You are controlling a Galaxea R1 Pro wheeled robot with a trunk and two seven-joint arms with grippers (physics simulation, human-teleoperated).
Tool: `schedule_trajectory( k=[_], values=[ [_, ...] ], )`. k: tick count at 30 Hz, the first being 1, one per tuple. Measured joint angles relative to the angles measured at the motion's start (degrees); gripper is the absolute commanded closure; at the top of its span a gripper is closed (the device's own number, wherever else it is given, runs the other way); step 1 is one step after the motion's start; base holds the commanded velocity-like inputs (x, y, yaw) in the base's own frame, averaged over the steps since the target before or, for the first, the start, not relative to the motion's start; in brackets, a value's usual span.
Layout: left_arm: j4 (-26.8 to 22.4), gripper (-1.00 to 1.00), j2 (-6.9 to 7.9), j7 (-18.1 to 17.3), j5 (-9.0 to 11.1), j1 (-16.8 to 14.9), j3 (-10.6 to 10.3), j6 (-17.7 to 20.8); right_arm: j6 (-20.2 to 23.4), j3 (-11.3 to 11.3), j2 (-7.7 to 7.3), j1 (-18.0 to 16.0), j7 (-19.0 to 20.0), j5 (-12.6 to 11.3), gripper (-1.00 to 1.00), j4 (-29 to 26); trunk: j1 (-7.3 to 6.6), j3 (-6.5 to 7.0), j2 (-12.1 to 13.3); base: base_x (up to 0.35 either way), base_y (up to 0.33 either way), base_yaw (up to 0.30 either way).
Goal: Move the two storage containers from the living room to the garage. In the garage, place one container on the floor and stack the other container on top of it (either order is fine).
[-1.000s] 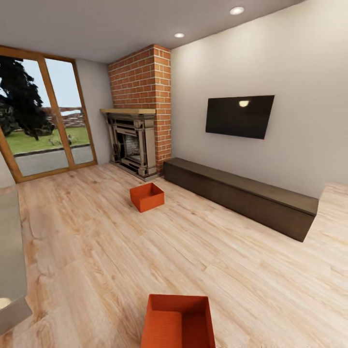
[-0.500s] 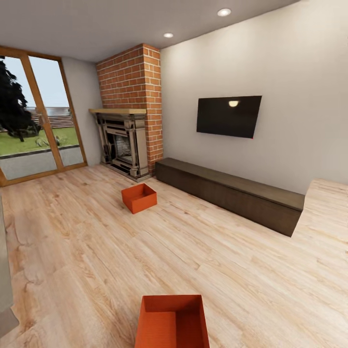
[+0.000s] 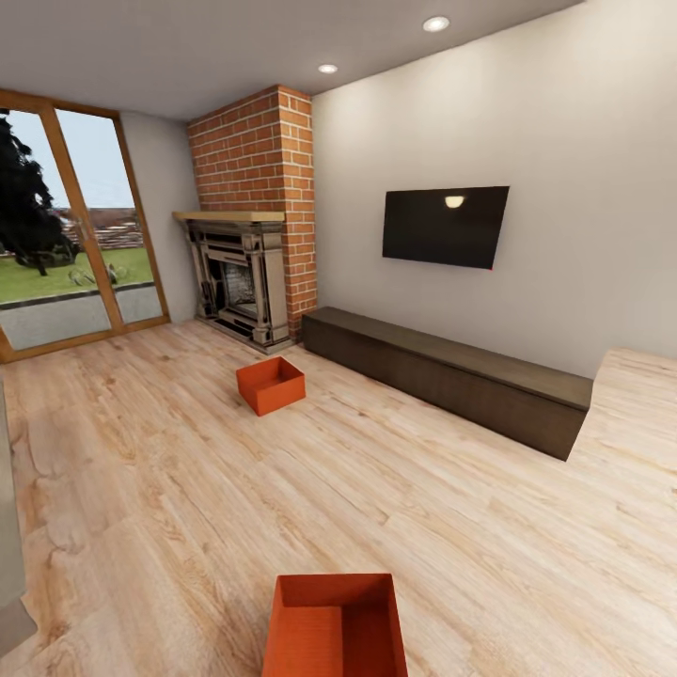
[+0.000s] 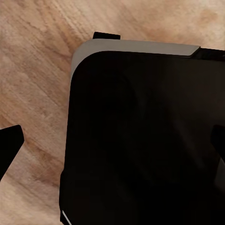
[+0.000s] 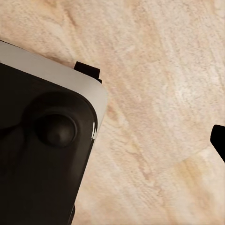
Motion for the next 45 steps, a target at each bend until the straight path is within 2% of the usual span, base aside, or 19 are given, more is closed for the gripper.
schedule_trajectory(
  k=[20,38,45],
  values=[
    [0.00,-1.00,0.00,0.00,0.02,0.00,0.00,0.00,-0.08,0.00,-0.10,0.00,0.04,0.03,-1.00,0.00,0.00,-0.65,0.00,0.000,0.000,0.116],
    [0.00,-1.00,0.00,0.00,0.02,0.00,0.00,0.00,-0.09,0.00,-0.19,0.01,0.01,0.03,-1.00,0.00,0.00,-0.69,0.00,0.000,0.000,0.004],
    [0.00,-1.00,0.00,0.00,0.01,0.00,0.00,0.01,-0.09,0.00,-0.09,0.01,0.00,-0.05,-1.00,0.00,0.00,-0.68,0.00,0.000,0.000,-0.139]
  ],
)
